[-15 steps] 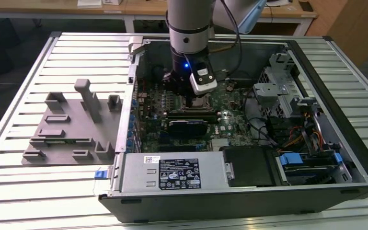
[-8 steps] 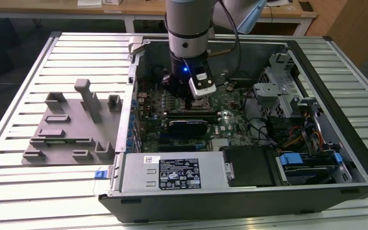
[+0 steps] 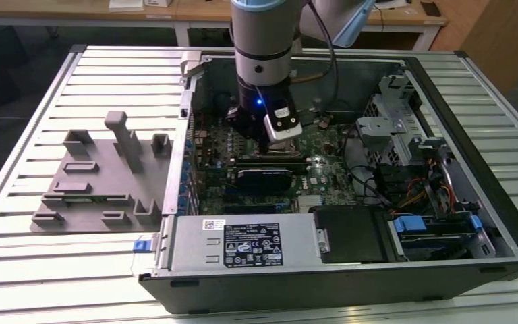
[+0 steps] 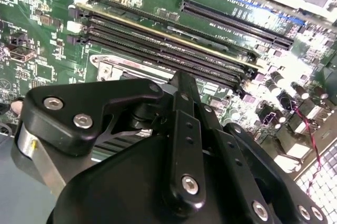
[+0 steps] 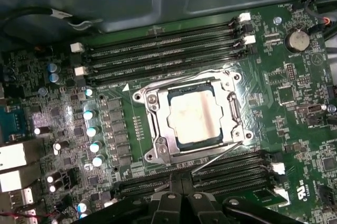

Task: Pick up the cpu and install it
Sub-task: 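Install the second cpu locking lever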

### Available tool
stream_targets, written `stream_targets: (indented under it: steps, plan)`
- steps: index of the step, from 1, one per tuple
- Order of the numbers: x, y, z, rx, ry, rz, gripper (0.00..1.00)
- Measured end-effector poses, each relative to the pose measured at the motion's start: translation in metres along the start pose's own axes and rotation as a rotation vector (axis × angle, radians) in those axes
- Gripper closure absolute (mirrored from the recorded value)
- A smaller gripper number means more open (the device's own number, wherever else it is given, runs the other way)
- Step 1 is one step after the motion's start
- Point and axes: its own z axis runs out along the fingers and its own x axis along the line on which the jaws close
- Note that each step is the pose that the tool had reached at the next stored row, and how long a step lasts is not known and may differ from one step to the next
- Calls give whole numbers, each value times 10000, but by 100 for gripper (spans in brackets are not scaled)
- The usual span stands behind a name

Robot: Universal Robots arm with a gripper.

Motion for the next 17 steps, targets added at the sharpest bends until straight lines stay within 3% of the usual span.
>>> stream_targets:
  steps: [2,6,9,13,17]
  plan:
    - [0,-21,4,-41,10,-1,89]
    - [3,-75,14,-266,64,10,89]
    - [9,-117,22,-496,119,25,89]
    - [20,-160,31,-911,219,52,89]
    - [16,-204,42,-1078,259,61,89]
